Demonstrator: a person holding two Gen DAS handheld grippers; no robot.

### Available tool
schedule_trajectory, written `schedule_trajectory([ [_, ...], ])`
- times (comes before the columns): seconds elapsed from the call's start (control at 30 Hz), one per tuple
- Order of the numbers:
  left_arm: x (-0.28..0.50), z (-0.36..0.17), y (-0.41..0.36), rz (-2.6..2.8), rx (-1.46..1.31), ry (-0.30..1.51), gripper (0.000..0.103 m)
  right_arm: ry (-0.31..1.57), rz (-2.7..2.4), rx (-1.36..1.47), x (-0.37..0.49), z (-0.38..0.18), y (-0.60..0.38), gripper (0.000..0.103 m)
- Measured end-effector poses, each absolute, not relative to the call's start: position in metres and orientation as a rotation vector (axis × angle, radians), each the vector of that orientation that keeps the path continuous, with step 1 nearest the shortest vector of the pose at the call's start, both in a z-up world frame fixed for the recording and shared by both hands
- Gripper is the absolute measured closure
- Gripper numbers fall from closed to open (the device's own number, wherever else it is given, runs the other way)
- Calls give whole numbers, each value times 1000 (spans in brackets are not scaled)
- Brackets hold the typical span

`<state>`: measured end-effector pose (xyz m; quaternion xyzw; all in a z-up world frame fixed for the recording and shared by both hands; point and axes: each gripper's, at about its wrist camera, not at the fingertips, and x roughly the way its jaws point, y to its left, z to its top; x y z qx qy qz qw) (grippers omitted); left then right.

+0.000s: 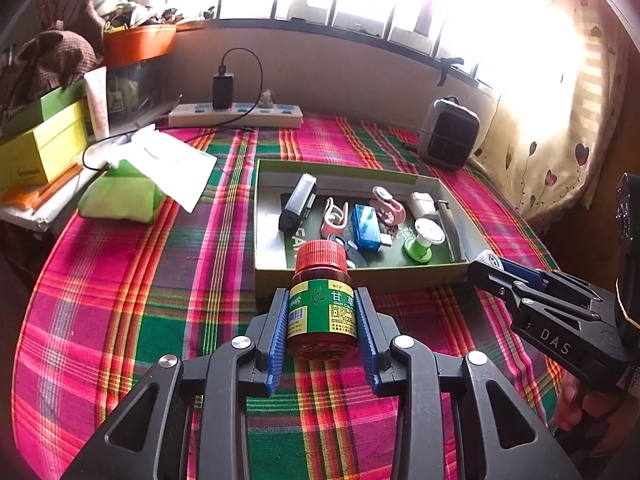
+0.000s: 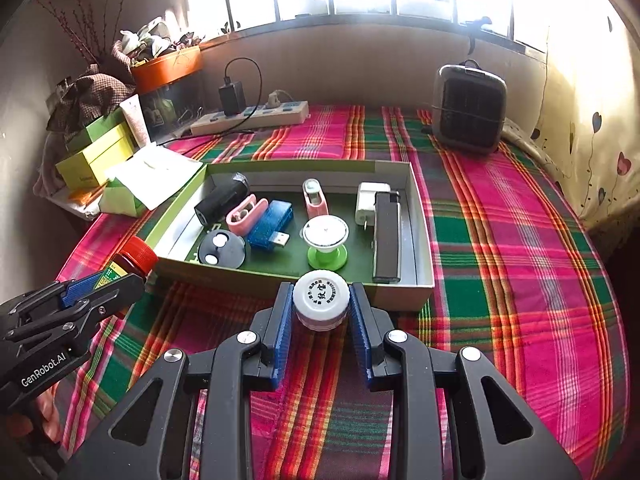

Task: Organize rigid objects
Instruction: 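Carry the green jar and white container over the box with both tools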

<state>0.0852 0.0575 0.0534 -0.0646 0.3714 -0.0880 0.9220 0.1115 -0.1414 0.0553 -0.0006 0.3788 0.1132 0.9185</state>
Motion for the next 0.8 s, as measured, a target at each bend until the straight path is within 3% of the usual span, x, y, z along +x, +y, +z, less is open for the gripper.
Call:
schedule_trajectory([
  [0.8,143,65,39,-267,-143,779,72,766,278,-18,170,70,-146,74],
])
